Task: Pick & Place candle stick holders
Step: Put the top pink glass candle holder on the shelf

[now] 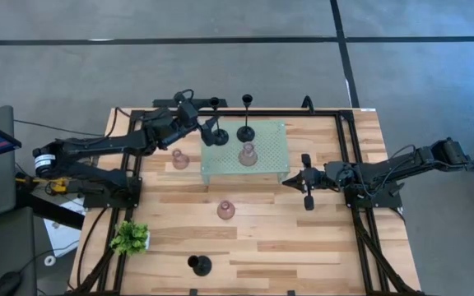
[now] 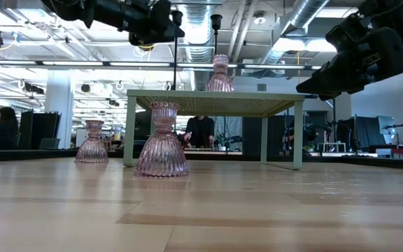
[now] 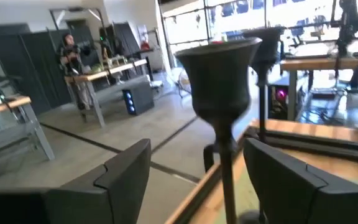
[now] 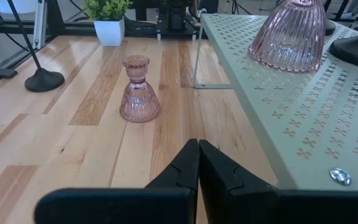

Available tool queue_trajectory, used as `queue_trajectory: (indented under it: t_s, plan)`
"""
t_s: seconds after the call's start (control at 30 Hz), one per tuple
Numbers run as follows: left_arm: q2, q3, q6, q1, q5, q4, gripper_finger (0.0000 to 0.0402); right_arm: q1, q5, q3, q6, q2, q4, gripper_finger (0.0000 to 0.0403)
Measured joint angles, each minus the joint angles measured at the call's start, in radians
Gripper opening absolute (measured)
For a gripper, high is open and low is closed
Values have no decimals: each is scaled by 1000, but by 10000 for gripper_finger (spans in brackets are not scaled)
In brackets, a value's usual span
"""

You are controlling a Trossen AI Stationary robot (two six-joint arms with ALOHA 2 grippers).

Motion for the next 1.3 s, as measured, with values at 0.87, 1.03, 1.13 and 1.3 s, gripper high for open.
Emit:
queue_trajectory:
  t_s: [0.87, 1.03, 1.13, 1.3]
  plan:
    - [-245, 0, -185, -291, 68, -616, 237, 0, 2, 0, 5, 0, 1, 1]
    - [-250, 0, -248, -369, 68, -680, 190, 0, 2, 0, 30, 0, 4, 1]
    - [-259, 0, -266, -408, 69, -726, 151, 0, 2, 0, 29, 0, 5, 1]
    - [-309, 0, -267, -442, 63, -886, 85, 0, 2, 0, 27, 0, 25, 1]
